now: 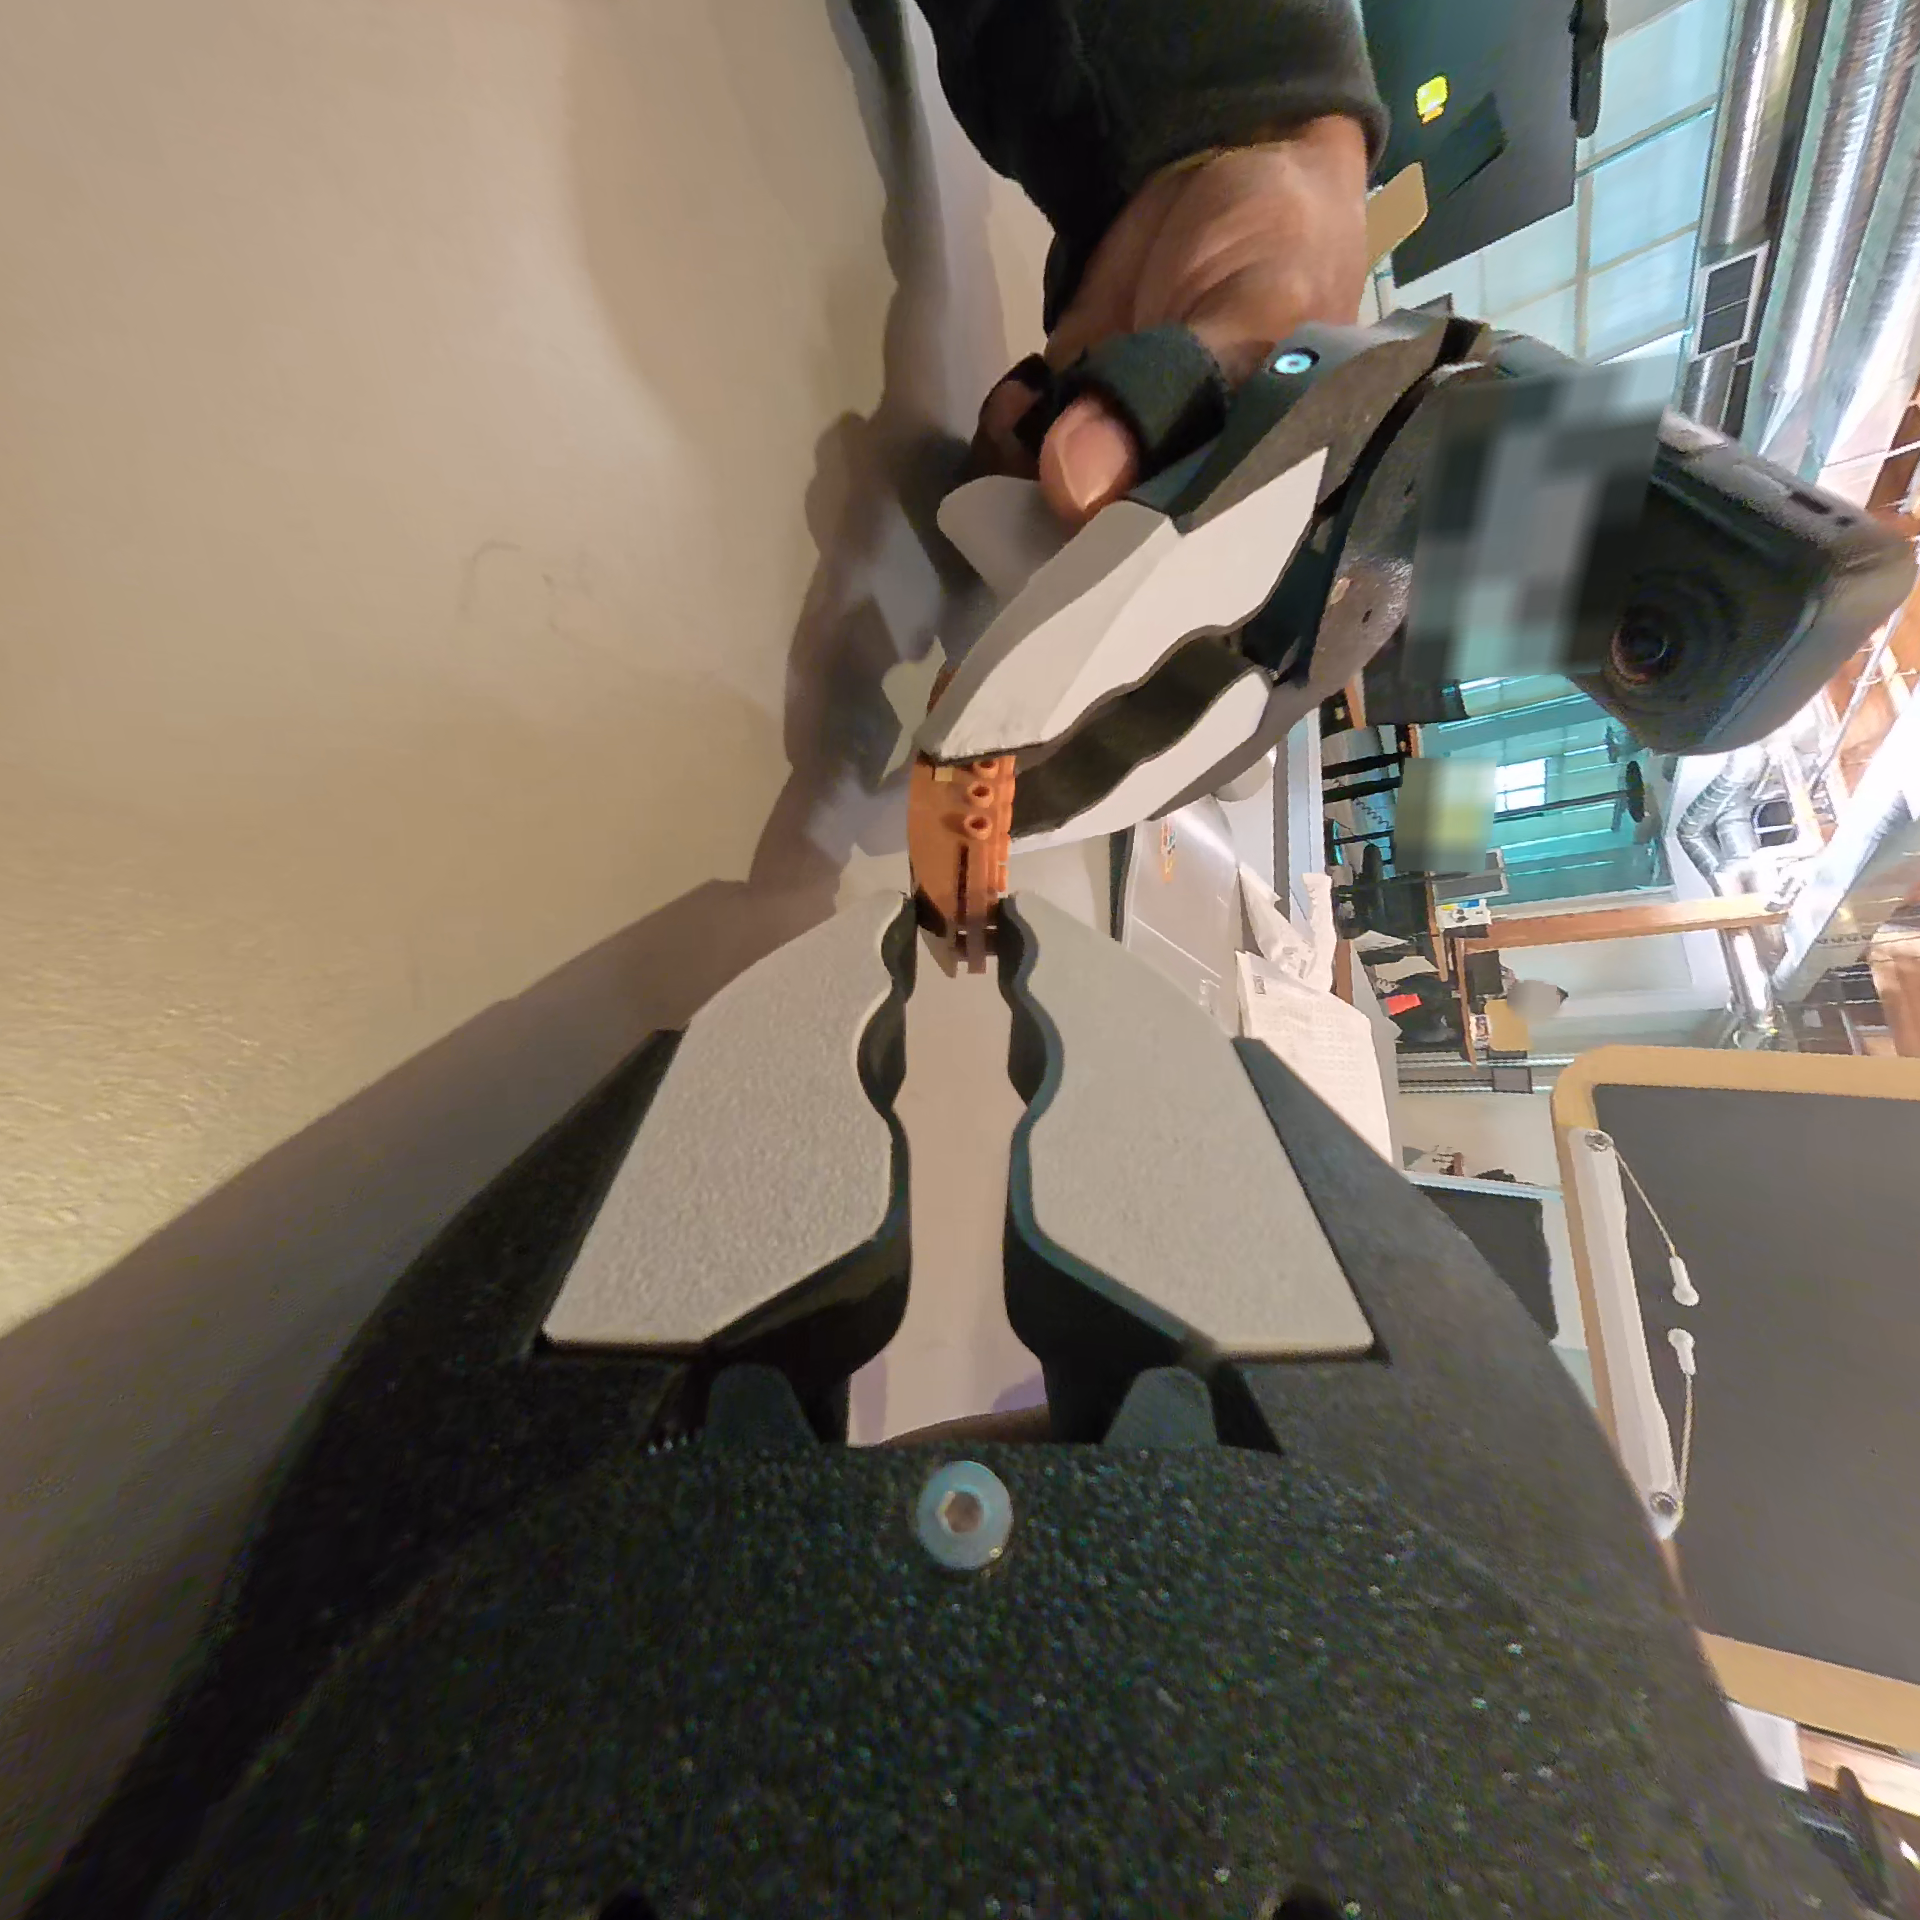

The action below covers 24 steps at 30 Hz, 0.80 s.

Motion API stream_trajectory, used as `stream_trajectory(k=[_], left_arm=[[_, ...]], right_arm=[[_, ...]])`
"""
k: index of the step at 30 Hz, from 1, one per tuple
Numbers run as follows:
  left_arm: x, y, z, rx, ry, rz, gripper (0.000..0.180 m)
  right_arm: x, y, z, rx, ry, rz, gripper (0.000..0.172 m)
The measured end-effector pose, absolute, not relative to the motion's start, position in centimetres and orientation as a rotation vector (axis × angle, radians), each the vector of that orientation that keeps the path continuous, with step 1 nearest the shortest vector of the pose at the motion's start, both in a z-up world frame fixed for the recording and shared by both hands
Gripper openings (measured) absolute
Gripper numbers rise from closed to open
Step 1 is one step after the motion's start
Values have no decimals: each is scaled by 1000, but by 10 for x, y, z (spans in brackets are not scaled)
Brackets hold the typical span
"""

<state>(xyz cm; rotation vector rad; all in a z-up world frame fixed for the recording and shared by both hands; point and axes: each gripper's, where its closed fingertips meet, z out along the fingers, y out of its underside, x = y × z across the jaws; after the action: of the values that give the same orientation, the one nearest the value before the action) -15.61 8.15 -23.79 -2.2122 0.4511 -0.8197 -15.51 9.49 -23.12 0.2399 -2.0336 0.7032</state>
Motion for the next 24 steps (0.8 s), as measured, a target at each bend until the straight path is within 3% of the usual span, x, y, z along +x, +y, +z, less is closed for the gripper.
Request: stream_trajectory(k=[24], left_arm=[[-153,79,-239,-2202,532,-779,20]], right_arm=[[-150,94,-231,277,-2049,700,14]])
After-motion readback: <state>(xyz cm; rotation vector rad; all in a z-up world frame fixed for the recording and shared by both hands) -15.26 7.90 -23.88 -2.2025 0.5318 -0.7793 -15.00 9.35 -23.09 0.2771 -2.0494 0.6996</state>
